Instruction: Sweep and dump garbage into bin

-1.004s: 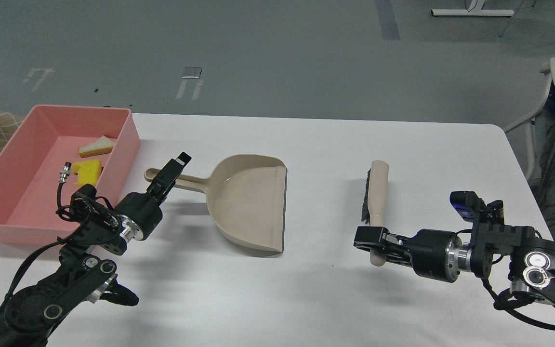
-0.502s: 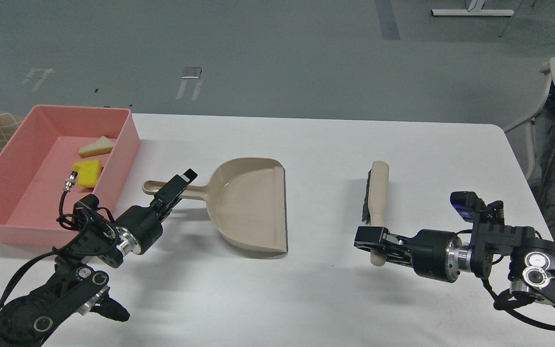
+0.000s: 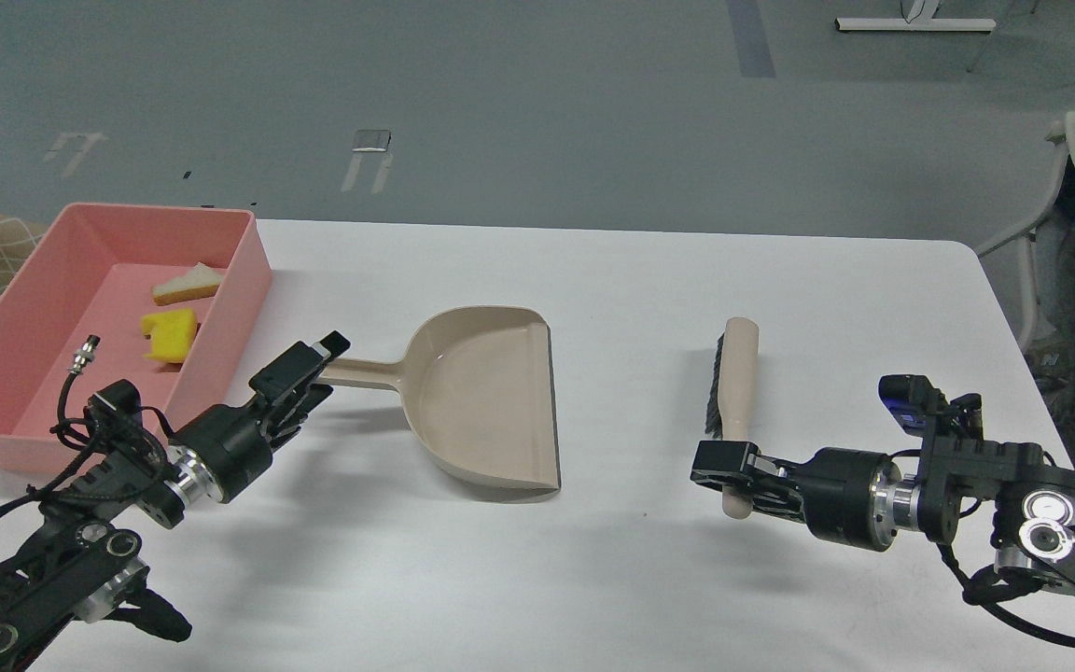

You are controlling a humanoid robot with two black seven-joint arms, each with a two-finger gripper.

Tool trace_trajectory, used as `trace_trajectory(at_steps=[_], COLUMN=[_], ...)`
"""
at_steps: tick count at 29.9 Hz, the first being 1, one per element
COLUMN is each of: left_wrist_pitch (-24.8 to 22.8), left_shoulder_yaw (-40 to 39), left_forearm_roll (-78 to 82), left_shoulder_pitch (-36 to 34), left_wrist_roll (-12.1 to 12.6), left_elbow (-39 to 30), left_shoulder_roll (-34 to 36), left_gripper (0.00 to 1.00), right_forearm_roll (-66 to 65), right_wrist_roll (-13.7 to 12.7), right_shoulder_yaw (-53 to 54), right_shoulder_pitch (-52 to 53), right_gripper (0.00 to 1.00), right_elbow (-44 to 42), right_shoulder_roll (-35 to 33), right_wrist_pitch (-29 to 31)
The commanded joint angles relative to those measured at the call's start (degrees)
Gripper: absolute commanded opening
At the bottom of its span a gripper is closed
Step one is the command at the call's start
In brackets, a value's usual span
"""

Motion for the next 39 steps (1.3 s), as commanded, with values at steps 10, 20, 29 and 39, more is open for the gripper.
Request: trace_trajectory(at_steps=[10,20,29,39], left_wrist_pitch=[-6.5,-8.0,-13.2,-22.2], left_shoulder_yaw=[-3.3,-3.4,-4.9,-18.0], left_forearm_roll=[-7.2,-7.1,-7.3,-15.6], left_shoulder_pitch=[0.2,3.4,5.3,6.4], left_wrist_roll=[-1.7,-1.8,-2.3,-2.3], left_elbow=[-0.4,-0.4,-1.3,-2.8], left_shoulder_roll=[3.6,4.2,7.8,9.6], left_gripper=[0.98,0.98,0.98,0.98], right_forearm_roll=[0.1,2.6,5.8,6.4], right_wrist_roll=[-0.1,-0.1,-0.1,-0.1], right_shoulder_yaw=[0.0,1.3,7.4,20.6], right_shoulder_pitch=[-0.1,-0.2,0.2,1.4], right_gripper=[0.36,0.39,0.47,0.91], right_elbow=[0.2,0.3,0.0,-2.9], right_shoulder_roll=[-1.2,-2.9,-4.7,-2.2], right_wrist_pitch=[0.0,0.0,0.0,0.0])
